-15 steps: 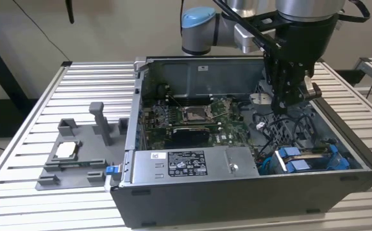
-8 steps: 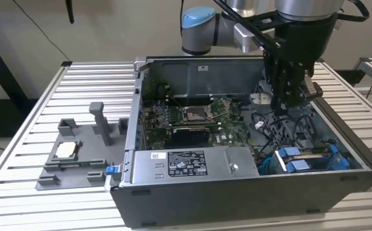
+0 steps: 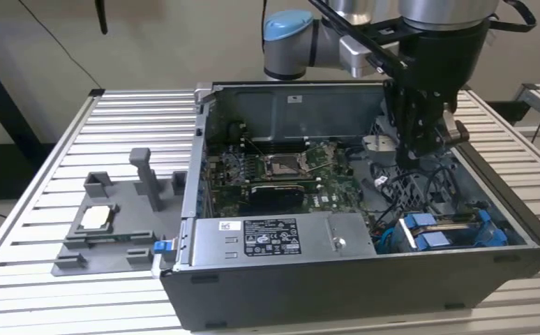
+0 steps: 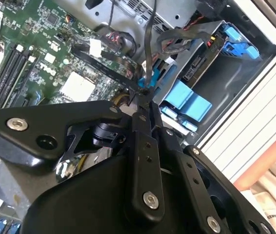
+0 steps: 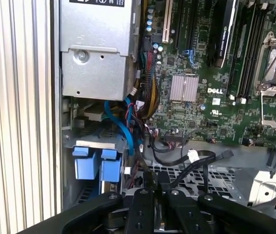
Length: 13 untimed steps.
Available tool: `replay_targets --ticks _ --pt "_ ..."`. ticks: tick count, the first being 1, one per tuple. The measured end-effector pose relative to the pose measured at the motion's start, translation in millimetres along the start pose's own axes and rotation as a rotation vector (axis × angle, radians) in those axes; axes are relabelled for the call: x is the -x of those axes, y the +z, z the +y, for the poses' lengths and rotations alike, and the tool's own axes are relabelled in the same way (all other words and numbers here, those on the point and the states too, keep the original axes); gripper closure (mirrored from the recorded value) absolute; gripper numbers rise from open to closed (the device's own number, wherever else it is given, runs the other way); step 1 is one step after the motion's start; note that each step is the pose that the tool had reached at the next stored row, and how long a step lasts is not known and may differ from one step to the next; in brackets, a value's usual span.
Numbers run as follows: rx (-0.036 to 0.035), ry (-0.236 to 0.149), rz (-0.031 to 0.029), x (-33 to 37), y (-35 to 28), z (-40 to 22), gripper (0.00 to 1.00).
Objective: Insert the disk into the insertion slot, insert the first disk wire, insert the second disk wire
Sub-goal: 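Insert the second disk wire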
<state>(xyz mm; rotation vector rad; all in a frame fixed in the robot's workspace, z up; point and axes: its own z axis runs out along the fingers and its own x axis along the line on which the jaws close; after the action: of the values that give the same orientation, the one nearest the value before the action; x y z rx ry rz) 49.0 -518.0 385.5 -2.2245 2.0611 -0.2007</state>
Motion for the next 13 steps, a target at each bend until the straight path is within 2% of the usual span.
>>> replay_targets --ticks 2,3,6,13 --pt "0.0004 0.001 0.0064 0.0 0.7 0.1 0.84" --pt "0.0005 0.001 0.0073 0.1 1.4 0.3 0.84" --pt "0.0004 0.002 0.0075 0.0 3.2 -0.9 0.84" --pt "0.0004 0.003 0.0076 -5.4 9.4 -13.9 0.84"
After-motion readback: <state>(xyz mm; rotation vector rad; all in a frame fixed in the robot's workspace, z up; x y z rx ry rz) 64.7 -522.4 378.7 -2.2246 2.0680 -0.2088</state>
